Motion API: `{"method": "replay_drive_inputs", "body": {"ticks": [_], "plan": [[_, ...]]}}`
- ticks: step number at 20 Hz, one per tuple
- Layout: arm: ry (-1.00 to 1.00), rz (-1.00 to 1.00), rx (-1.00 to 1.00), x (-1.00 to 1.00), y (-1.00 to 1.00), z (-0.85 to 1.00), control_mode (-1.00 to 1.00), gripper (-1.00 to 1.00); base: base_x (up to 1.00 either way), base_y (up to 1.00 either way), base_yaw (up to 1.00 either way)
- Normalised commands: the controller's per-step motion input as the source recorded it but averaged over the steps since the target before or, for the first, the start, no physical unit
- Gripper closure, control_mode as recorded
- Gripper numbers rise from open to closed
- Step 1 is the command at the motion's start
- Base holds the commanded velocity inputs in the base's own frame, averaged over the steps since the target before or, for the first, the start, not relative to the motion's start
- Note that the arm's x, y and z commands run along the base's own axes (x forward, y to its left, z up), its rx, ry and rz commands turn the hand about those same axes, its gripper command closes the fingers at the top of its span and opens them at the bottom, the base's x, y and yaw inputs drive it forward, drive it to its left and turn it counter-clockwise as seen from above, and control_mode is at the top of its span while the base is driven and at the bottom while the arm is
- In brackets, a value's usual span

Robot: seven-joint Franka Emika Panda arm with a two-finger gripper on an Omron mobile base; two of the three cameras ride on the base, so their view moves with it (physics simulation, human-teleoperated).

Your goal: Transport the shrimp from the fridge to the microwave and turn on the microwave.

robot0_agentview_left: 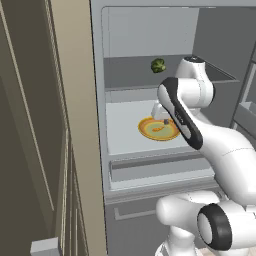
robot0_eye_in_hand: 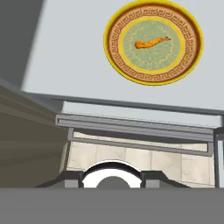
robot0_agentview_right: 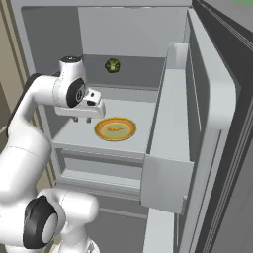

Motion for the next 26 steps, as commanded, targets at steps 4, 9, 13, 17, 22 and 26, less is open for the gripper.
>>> {"method": "replay_drive_inputs", "body": {"ticks": [4,9,13,17,22,26], "plan": [[-0.06,0.00,0.00,-0.06,0.00,-0.04,-1.00,-1.00,0.00,0.00,0.00],[-0.20,-0.07,0.00,-0.18,-0.08,-0.21,-1.00,-1.00,0.00,0.00,0.00],[-0.18,-0.26,0.00,-0.15,-0.09,-0.29,-1.00,-1.00,0.00,0.00,0.00],[-0.05,-0.37,0.00,-0.01,-0.10,-0.26,-1.00,-1.00,0.00,0.00,0.00],[0.04,-0.38,0.01,0.19,-0.08,-0.15,-1.00,-1.00,0.00,0.00,0.00],[0.00,-0.23,0.05,0.24,-0.05,-0.09,-1.00,-1.00,0.00,0.00,0.00]]}}
